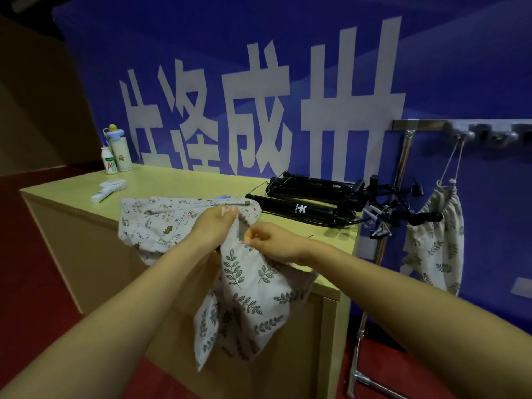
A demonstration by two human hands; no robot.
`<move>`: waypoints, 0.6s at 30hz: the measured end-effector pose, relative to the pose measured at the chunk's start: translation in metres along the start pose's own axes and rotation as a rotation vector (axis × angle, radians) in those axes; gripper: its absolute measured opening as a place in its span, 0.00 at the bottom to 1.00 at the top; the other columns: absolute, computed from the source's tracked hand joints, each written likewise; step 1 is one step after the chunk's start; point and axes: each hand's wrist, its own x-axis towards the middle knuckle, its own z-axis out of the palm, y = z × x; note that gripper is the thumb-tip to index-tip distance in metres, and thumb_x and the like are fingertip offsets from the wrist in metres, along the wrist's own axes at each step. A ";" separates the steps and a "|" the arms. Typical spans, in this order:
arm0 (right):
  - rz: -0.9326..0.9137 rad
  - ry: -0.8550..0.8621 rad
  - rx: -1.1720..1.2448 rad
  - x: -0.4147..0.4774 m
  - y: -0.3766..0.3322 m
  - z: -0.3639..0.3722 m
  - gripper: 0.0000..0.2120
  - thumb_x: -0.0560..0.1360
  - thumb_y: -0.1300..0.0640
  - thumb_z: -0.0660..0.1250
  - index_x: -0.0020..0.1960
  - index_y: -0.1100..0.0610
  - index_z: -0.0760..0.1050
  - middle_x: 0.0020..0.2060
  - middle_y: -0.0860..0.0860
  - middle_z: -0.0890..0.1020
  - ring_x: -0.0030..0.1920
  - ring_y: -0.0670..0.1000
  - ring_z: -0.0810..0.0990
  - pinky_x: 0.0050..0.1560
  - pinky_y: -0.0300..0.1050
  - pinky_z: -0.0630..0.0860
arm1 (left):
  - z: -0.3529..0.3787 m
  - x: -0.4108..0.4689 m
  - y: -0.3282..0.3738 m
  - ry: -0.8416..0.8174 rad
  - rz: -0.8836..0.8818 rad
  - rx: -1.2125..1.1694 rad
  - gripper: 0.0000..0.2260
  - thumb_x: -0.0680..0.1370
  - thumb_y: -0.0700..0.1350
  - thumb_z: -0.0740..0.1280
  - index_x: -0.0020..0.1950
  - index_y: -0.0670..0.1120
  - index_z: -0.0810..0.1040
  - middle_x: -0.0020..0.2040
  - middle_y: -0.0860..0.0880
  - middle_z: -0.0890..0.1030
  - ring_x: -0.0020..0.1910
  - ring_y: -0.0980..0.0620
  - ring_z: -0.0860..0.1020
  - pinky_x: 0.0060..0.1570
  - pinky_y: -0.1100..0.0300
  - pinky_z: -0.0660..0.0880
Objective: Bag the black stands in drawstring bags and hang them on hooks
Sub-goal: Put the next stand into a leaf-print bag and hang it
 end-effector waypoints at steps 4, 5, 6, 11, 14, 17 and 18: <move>-0.013 -0.074 -0.332 0.006 -0.014 0.023 0.08 0.76 0.66 0.57 0.50 0.67 0.74 0.47 0.62 0.78 0.45 0.57 0.75 0.45 0.48 0.69 | -0.012 -0.007 0.013 -0.019 0.098 0.044 0.21 0.82 0.48 0.55 0.30 0.45 0.60 0.33 0.44 0.65 0.37 0.49 0.69 0.35 0.58 0.61; -0.012 -0.101 -0.375 0.010 -0.016 0.029 0.08 0.75 0.66 0.58 0.50 0.68 0.75 0.48 0.65 0.79 0.45 0.59 0.75 0.45 0.49 0.70 | -0.012 -0.008 0.016 -0.028 0.115 0.031 0.20 0.82 0.47 0.55 0.29 0.46 0.61 0.31 0.46 0.65 0.36 0.48 0.68 0.33 0.59 0.60; -0.009 -0.108 -0.403 0.013 -0.017 0.033 0.09 0.76 0.65 0.59 0.51 0.69 0.75 0.48 0.66 0.79 0.45 0.61 0.76 0.45 0.49 0.71 | -0.012 -0.008 0.019 -0.038 0.123 0.021 0.20 0.82 0.47 0.56 0.30 0.47 0.62 0.30 0.48 0.65 0.33 0.49 0.67 0.31 0.60 0.60; -0.018 -0.055 -0.341 0.015 -0.026 0.023 0.06 0.76 0.66 0.59 0.44 0.64 0.74 0.42 0.63 0.78 0.43 0.58 0.74 0.43 0.47 0.69 | -0.011 0.005 0.012 -0.003 0.084 -0.041 0.20 0.81 0.48 0.57 0.30 0.46 0.63 0.30 0.47 0.68 0.35 0.47 0.68 0.40 0.57 0.64; -0.052 0.102 -0.243 0.011 -0.021 0.001 0.12 0.78 0.62 0.59 0.37 0.54 0.71 0.34 0.48 0.75 0.37 0.50 0.74 0.41 0.45 0.70 | -0.010 0.013 0.006 0.037 0.050 -0.085 0.20 0.81 0.49 0.58 0.29 0.47 0.64 0.29 0.47 0.69 0.33 0.47 0.68 0.39 0.56 0.65; -0.054 0.551 -0.061 0.018 -0.001 -0.025 0.09 0.79 0.58 0.60 0.46 0.58 0.78 0.38 0.52 0.81 0.39 0.51 0.79 0.44 0.48 0.77 | -0.005 0.019 0.001 0.035 0.024 -0.136 0.20 0.81 0.48 0.57 0.29 0.47 0.65 0.30 0.48 0.71 0.36 0.46 0.71 0.42 0.56 0.66; -0.015 0.666 -0.071 0.021 0.009 -0.035 0.09 0.79 0.57 0.60 0.49 0.59 0.78 0.41 0.54 0.83 0.40 0.52 0.79 0.46 0.49 0.77 | -0.002 0.020 0.001 0.032 0.026 -0.148 0.20 0.81 0.48 0.57 0.29 0.46 0.66 0.31 0.48 0.72 0.37 0.46 0.72 0.42 0.56 0.67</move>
